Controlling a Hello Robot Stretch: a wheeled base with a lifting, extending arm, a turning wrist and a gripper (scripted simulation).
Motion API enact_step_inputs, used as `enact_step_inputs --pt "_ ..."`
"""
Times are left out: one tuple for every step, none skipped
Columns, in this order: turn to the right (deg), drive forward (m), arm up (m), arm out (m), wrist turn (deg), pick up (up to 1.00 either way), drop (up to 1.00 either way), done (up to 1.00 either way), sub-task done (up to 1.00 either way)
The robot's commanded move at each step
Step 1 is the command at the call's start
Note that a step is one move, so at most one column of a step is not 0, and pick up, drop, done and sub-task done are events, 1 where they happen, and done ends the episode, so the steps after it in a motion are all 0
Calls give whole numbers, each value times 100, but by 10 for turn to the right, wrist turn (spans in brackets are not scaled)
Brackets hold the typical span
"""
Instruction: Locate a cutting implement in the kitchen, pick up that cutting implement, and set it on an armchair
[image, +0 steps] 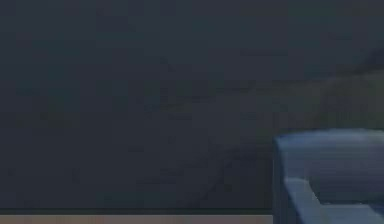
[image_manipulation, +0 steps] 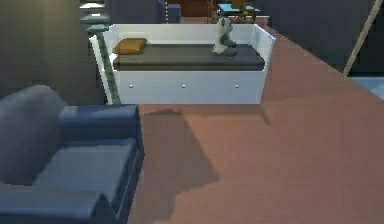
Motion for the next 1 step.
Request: enact_step_inputs --pt "-450 0 0 0 0 0 0 0 0"
